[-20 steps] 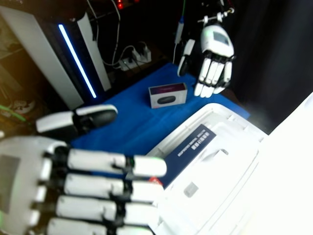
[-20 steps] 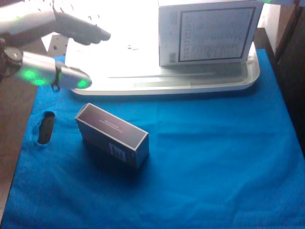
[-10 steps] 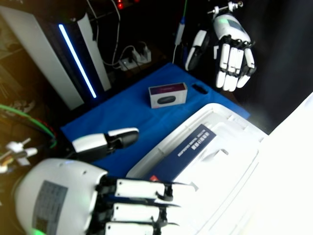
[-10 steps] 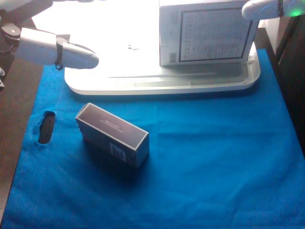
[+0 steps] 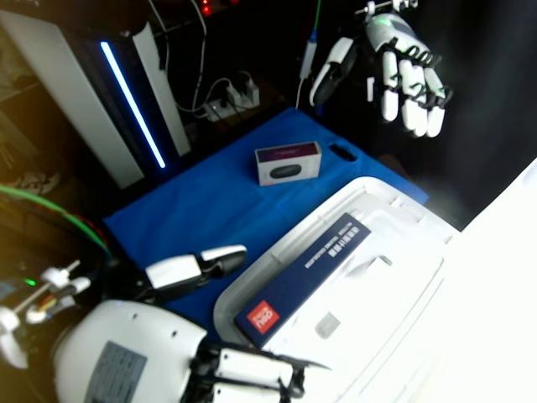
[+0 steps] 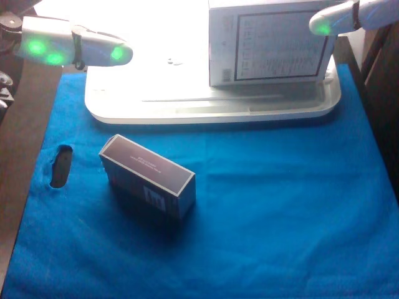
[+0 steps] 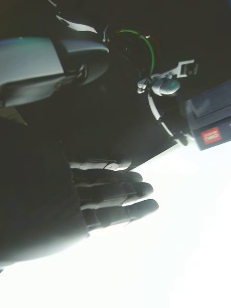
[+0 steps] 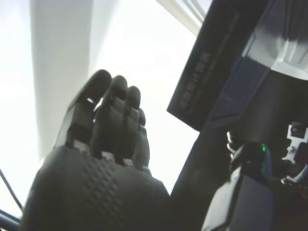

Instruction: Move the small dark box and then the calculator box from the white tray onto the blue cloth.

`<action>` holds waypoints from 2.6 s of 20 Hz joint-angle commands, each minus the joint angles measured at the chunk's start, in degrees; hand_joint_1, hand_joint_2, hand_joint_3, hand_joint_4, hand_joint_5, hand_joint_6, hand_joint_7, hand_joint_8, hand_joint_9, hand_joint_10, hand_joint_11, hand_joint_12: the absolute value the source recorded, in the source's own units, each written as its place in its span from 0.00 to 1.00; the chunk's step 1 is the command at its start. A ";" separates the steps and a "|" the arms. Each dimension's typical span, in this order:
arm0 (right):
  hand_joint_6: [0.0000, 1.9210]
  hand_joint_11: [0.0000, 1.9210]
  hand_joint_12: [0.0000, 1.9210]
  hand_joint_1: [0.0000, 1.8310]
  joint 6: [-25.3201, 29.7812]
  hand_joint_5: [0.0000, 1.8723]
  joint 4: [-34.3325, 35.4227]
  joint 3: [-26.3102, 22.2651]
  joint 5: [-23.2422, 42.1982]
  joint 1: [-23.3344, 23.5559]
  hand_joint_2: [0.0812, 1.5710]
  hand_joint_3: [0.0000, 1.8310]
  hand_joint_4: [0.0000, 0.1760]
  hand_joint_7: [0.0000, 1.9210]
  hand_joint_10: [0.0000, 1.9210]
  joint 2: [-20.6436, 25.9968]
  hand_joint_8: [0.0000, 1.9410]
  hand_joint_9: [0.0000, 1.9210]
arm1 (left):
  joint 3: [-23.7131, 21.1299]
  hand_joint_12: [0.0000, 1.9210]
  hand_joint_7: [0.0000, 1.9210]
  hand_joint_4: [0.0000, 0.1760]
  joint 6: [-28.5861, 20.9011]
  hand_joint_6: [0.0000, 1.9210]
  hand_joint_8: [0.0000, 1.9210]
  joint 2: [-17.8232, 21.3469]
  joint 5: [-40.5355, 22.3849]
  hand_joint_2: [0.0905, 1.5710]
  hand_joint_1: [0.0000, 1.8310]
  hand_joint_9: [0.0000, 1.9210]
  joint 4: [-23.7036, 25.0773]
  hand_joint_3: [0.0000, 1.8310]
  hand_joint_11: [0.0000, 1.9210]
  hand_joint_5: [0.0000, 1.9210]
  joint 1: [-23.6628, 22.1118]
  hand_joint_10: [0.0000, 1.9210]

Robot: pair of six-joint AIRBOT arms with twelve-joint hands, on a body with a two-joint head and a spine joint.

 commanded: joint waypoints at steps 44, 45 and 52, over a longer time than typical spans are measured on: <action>0.65 0.55 0.68 0.61 12.11 0.43 -14.41 -13.86 17.79 0.86 0.76 0.00 0.00 0.69 0.45 8.04 0.03 0.60 | -1.41 0.30 0.11 0.71 9.37 0.00 0.00 1.82 -14.72 0.52 0.33 0.13 -26.51 0.00 0.01 0.08 18.03 0.00; 0.65 0.55 0.67 0.60 12.10 0.42 -14.45 -14.13 17.92 0.85 0.76 0.00 0.00 0.68 0.44 8.19 0.03 0.59 | -1.59 0.30 0.10 0.67 9.76 0.00 0.00 1.77 -15.38 0.52 0.32 0.12 -27.29 0.00 0.00 0.07 18.89 0.00; 0.65 0.56 0.73 0.60 11.91 0.42 -18.40 -17.50 18.81 0.05 0.76 0.00 0.00 0.70 0.49 10.12 0.03 0.60 | -1.83 0.33 0.11 0.56 9.83 0.00 0.00 1.40 -16.86 0.53 0.33 0.13 -29.15 0.01 0.00 0.06 21.31 0.00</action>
